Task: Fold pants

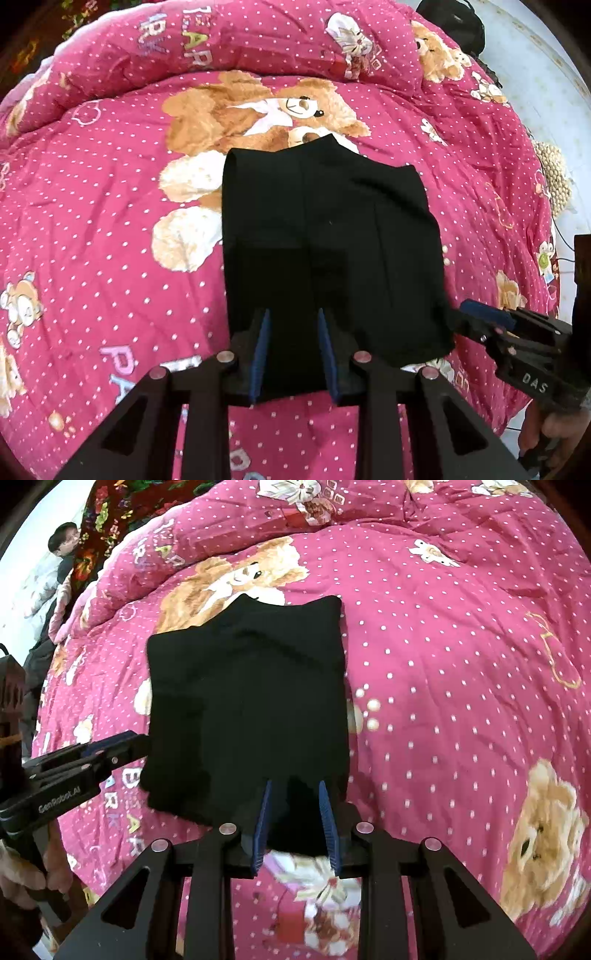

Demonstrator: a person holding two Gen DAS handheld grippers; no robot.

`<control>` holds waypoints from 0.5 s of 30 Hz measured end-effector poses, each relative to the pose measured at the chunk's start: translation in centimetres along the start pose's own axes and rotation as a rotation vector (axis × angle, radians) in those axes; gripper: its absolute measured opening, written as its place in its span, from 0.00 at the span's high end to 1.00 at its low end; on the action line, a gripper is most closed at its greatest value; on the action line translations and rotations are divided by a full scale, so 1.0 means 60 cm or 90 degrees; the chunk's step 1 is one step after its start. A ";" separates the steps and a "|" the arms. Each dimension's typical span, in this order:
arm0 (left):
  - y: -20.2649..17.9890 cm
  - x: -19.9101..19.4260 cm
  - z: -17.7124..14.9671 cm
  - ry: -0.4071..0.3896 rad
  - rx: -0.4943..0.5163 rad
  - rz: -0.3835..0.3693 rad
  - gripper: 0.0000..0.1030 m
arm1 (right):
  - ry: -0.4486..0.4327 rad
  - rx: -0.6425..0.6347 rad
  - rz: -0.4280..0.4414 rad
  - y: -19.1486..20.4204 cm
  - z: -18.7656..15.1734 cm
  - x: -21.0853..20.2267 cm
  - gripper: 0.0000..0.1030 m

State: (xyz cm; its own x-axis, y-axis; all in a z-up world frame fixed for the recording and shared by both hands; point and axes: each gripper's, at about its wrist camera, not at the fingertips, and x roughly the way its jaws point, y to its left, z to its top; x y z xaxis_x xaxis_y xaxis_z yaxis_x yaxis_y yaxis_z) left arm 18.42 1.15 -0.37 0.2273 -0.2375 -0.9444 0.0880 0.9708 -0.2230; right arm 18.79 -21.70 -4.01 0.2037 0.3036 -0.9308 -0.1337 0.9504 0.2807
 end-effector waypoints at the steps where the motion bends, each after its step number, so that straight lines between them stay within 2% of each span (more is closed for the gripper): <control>1: 0.000 -0.004 -0.006 -0.002 0.002 0.001 0.72 | -0.002 -0.001 0.001 0.002 -0.006 -0.006 0.66; 3: 0.001 -0.014 -0.019 -0.003 0.004 0.004 0.71 | -0.003 -0.003 0.001 0.008 -0.020 -0.012 0.61; 8: -0.010 -0.032 -0.050 -0.011 0.017 0.017 0.66 | 0.001 0.005 -0.002 0.018 -0.053 -0.028 0.61; 15: -0.015 -0.048 -0.089 -0.021 0.024 0.042 0.65 | 0.014 -0.002 -0.003 0.034 -0.086 -0.037 0.61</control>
State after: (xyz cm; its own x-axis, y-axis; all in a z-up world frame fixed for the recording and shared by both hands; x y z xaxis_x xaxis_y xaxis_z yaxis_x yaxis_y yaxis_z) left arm 12.48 1.14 1.26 0.2662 -0.1742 -0.9480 0.1078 0.9827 -0.1503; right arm 13.04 -20.76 -2.56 0.1830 0.2980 -0.9369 -0.1363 0.9514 0.2760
